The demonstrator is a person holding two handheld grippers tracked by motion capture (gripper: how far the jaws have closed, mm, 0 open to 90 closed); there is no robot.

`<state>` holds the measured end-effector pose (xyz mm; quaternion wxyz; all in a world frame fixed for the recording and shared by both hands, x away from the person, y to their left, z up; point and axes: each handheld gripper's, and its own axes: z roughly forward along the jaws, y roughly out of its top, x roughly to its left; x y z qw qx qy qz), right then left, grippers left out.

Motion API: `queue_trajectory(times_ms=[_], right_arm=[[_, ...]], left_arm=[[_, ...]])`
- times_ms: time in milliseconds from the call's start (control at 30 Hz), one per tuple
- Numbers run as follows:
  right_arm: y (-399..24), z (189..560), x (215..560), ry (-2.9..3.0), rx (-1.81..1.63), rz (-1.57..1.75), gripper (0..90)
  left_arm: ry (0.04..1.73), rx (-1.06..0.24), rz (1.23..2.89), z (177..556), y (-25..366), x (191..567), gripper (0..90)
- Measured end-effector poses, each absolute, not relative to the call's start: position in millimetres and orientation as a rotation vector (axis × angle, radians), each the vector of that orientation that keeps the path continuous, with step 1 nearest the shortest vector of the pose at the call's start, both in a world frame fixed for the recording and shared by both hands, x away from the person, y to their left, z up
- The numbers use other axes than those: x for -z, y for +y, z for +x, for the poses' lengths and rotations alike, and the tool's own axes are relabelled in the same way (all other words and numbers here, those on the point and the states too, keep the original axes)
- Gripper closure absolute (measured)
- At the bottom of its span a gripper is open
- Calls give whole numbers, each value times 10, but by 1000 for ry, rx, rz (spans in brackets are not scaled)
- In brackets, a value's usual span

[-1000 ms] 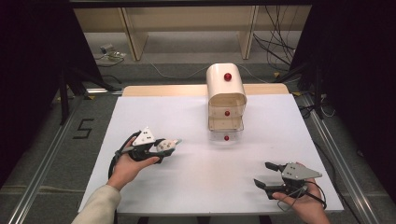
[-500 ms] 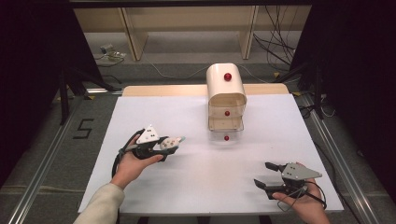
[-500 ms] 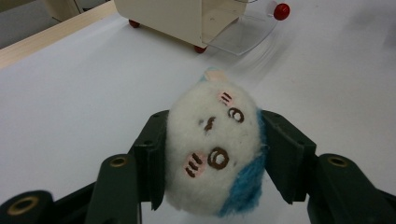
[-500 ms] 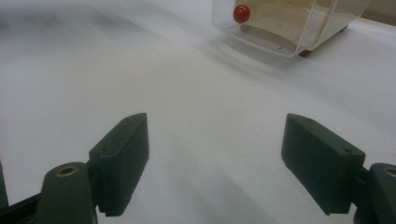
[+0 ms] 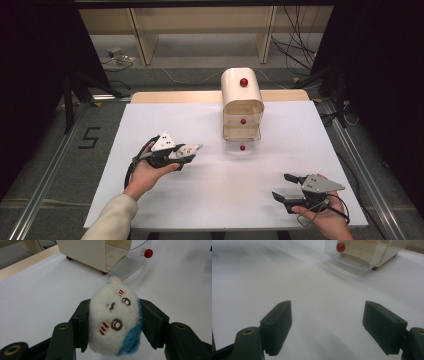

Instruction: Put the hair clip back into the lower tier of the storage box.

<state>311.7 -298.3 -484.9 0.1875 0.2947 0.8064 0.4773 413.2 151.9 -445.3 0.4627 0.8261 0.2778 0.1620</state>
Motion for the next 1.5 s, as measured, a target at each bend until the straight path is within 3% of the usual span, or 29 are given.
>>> queue_trajectory(times_ms=[1500], right_arm=[[-2985, 3121, 4858, 2270, -1345, 831, 248]], left_arm=[[621, -399, 2026, 4187, 1170, 4278, 466]])
